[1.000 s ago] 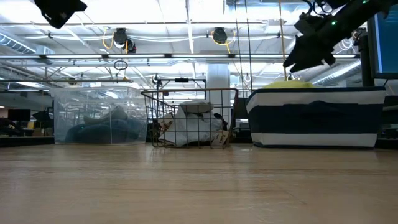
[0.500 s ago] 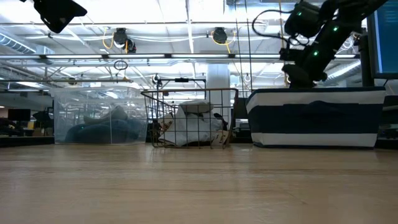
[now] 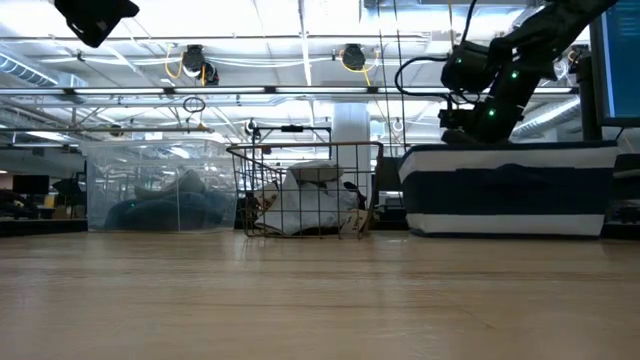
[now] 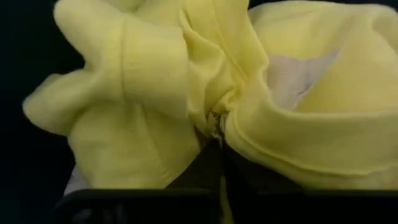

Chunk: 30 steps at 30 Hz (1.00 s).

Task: Pick & Place Cloths
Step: Put the yellow shirt into the blue bin

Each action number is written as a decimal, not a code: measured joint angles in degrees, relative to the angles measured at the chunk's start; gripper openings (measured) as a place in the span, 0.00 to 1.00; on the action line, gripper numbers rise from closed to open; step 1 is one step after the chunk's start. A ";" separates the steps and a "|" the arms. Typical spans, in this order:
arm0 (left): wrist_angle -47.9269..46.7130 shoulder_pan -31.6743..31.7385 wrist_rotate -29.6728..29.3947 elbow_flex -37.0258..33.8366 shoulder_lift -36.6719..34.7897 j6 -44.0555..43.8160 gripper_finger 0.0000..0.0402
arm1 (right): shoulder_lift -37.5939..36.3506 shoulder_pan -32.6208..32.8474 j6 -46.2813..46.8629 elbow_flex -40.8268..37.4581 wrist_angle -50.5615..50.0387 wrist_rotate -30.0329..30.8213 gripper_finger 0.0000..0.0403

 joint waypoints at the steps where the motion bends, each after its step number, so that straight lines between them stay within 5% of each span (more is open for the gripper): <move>1: -0.03 -0.36 -0.06 0.00 0.02 0.19 0.52 | -0.50 -0.01 -0.03 -0.02 -0.16 0.09 0.01; 15: 1.51 -6.60 -7.10 -0.10 0.11 2.27 0.52 | -21.13 7.50 0.63 -0.24 0.11 0.19 0.01; 21: 12.13 -9.21 -7.98 -6.96 0.12 5.33 0.52 | -28.74 12.87 0.63 -0.24 0.22 0.10 0.02; 30: 22.63 -10.26 -8.02 -14.70 -1.33 4.16 0.52 | -29.27 13.06 0.21 -0.22 -9.08 9.30 0.03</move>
